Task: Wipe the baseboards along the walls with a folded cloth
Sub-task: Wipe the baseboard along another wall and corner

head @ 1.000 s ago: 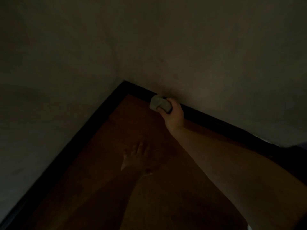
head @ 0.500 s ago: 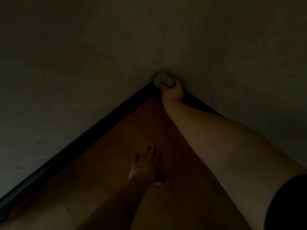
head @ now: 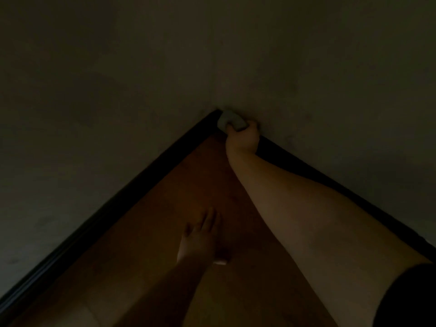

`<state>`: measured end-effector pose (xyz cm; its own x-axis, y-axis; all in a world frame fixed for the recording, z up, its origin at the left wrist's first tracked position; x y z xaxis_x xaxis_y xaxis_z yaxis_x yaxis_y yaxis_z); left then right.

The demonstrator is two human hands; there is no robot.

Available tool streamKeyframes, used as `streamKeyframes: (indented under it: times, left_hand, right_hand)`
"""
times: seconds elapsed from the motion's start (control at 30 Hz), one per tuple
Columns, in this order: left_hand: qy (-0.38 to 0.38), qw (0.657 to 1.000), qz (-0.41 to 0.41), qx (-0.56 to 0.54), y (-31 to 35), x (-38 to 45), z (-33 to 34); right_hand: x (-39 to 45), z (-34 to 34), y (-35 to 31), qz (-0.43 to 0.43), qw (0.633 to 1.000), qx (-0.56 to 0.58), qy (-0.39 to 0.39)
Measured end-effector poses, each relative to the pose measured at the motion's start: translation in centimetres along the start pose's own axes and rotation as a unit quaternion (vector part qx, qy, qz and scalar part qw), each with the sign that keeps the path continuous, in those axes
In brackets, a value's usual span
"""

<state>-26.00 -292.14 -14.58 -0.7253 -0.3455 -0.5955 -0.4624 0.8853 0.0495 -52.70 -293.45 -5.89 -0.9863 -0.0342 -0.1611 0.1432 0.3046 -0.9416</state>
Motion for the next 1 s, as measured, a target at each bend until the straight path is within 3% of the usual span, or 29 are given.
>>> streamKeyframes:
  times: [0.1,0.3,0.47,0.63,0.73,1.0]
  left_hand:
    - [0.01,1.0,0.021,-0.003,0.0,0.1,-0.3]
    - [0.039,0.989,0.14,0.017,4.6,0.0,-1.9]
    - [0.041,0.979,0.195,0.053,9.0,-1.5,-2.3]
    - [0.003,0.973,0.218,0.071,13.5,-3.0,-0.8]
    - [-0.018,0.957,0.244,0.158,15.0,-3.6,0.7]
    - [-0.03,0.947,0.221,0.232,16.4,-3.9,0.6]
  right_hand:
    - [-0.6,-3.2,1.4,-0.017,1.0,-0.008,0.018]
    - [-2.6,-9.9,3.1,-0.068,0.995,-0.031,0.061]
    - [-3.4,-14.5,5.2,-0.051,0.995,-0.036,0.077]
    - [-4.8,-19.2,6.7,-0.049,0.99,-0.044,0.124]
    - [-5.5,-22.2,7.7,-0.046,0.989,-0.048,0.133]
    - [-8.1,-31.6,10.8,0.0,0.977,-0.078,0.196]
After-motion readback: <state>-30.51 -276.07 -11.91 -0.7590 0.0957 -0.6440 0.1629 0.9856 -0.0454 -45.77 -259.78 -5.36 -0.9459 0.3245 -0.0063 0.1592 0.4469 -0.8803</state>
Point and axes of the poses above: each hand's wrist, its own x-axis towards the middle knuckle, its own z-axis out of the palm, y = z × x, the point moved 8 cm from there along x, towards the middle knuckle, and after that the axes turned 5 degrees about -z, right-handed, at the moved point
